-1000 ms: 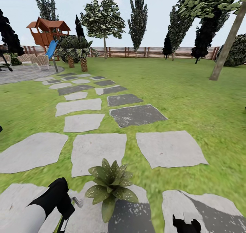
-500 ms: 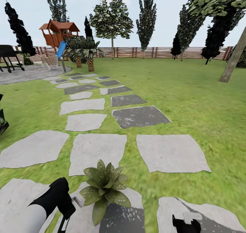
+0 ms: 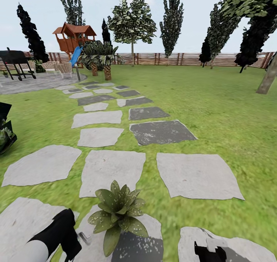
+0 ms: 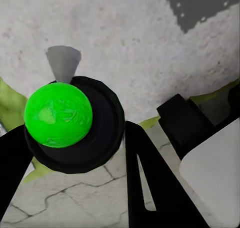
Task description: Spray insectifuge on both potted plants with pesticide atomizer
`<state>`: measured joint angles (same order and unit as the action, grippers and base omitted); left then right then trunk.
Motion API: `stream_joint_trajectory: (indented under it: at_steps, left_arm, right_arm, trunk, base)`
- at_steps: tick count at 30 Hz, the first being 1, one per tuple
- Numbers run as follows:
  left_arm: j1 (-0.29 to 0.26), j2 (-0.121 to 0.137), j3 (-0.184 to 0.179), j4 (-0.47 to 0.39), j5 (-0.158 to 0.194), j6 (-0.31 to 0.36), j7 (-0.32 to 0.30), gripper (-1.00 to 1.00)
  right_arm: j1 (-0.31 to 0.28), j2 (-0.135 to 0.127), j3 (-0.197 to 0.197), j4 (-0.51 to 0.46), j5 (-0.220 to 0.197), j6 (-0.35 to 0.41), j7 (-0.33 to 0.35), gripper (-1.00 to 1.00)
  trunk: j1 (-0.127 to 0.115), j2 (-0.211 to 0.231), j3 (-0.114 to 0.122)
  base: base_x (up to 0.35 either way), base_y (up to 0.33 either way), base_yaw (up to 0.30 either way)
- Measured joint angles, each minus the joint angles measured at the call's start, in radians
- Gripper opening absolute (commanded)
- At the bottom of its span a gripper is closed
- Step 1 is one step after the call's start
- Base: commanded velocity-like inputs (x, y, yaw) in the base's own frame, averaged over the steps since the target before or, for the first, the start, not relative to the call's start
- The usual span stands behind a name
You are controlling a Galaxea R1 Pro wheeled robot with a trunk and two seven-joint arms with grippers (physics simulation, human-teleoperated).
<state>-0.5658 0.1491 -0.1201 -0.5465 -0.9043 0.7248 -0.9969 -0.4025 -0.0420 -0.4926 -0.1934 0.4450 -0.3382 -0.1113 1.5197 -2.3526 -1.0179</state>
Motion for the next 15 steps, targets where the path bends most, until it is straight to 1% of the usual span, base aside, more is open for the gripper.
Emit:
stream_joint_trajectory:
  at_steps: [2,7,9,11,15]
  left_arm:
    - [0.003,-0.005,-0.003,-0.007,0.001,0.001,0.006,-1.0]
    - [-0.015,-0.023,-0.002,-0.017,0.008,0.008,0.007,-1.0]
    - [-0.039,-0.032,-0.001,-0.024,0.012,0.01,0.004,-1.0]
    - [-0.052,-0.033,-0.001,-0.027,0.01,0.012,0.003,-1.0]
    - [-0.046,-0.016,0.0,-0.019,0.004,0.007,0.004,-1.0]
  right_arm:
    - [0.0,0.0,0.0,0.0,0.0,0.0,0.0,1.0]
    - [0.0,0.0,0.0,0.0,0.0,0.0,0.0,1.0]
    - [0.0,0.0,0.0,0.0,0.0,0.0,0.001,1.0]
    - [0.0,0.0,0.0,0.0,0.0,0.0,0.001,1.0]
    - [0.0,0.0,0.0,0.0,0.0,0.0,0.001,1.0]
  trunk:
    - [0.0,0.0,0.0]
    - [0.0,0.0,0.0]
    - [0.0,0.0,0.0]
    - [0.0,0.0,0.0]
    - [0.0,0.0,0.0]
  base:
    - [0.0,0.0,0.0]
    - [0.0,0.0,0.0]
    - [0.0,0.0,0.0]
    - [0.0,0.0,0.0]
    - [0.0,0.0,0.0]
